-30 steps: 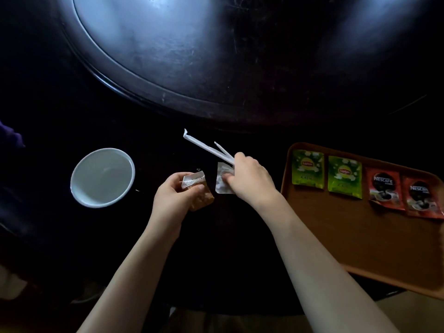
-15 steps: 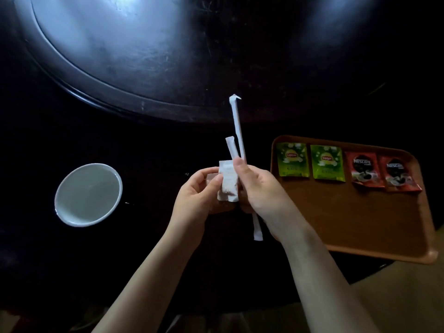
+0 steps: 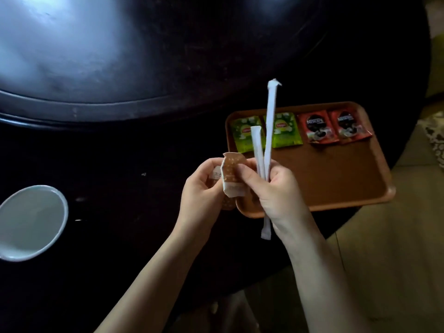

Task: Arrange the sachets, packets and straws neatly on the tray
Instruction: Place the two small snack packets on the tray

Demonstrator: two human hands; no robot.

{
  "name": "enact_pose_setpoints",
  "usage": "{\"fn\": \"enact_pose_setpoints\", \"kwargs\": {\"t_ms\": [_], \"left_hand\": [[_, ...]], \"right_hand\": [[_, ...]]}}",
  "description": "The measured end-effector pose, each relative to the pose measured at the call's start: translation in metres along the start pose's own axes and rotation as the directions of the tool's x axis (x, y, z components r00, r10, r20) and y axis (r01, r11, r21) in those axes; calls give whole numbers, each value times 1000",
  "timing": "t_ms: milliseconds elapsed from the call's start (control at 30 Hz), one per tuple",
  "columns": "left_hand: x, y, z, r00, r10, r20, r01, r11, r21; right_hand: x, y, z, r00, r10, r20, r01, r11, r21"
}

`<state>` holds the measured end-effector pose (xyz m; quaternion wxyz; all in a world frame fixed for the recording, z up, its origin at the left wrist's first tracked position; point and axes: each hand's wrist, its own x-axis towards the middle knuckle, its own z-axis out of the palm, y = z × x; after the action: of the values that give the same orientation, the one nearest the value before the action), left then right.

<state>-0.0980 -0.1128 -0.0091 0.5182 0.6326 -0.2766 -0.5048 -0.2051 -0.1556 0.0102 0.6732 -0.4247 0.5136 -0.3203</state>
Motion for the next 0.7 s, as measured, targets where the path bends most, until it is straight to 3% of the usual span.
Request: {"fn": "enact_pose_setpoints", "kwargs": {"t_ms": [100,200,300,533,700], "left_hand": [[-1,-1,8,994,-81,70,87,992,-90],[-3,-2,13,990,-83,116,86,996,-16],[-1,-5,16,988,-113,108,118,992,-49],[3,-8,21,985,-134,112,154,968,-198],[8,-9,22,982,-130,136,154,971,-181]], "right_hand": [[-5,-2,-18,995,-20,-93,23,999,33],[-5,-2,-28,996,-1,-92,4,999,37],[-3,6,-35,992,51,-117,-50,999,18],[-10,15,-43,997,74,-13,-74,997,11],[-3,17,-49,1000,14,-27,-15,999,-43]]}}
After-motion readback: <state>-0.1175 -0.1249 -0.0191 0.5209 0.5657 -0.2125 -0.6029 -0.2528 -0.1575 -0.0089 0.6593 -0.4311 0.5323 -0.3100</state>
